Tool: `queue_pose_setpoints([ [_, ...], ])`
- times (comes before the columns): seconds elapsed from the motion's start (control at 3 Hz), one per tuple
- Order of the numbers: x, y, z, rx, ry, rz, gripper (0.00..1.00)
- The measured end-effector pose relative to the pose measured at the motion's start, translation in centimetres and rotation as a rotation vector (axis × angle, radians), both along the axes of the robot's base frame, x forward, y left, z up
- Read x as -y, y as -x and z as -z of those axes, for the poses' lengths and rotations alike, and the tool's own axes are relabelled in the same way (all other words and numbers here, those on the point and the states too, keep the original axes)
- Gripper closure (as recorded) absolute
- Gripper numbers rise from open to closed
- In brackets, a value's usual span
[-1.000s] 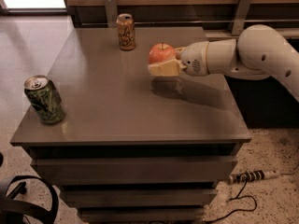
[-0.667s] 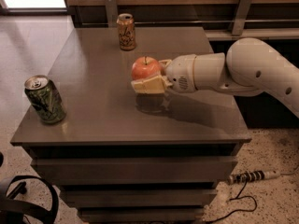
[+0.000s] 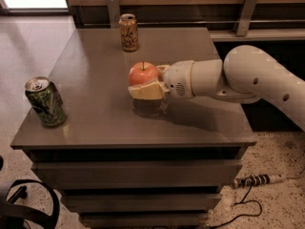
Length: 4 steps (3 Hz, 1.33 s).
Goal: Move apple near green can
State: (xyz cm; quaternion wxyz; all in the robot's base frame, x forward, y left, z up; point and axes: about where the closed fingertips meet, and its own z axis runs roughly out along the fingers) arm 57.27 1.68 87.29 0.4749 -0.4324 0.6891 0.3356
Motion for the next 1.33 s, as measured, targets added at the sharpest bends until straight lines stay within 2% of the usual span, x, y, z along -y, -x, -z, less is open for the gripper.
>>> queue_pose_setpoints([
  [0.33, -1.6, 1.4, 0.5, 0.013, -0.022, -0.002, 1.00],
  [0.67, -3.8, 3.4, 0.5, 0.043, -0.026, -0.029, 1.00],
  [1.33, -7.8, 6.7, 1.5, 0.058, 0.009, -0.087, 1.00],
])
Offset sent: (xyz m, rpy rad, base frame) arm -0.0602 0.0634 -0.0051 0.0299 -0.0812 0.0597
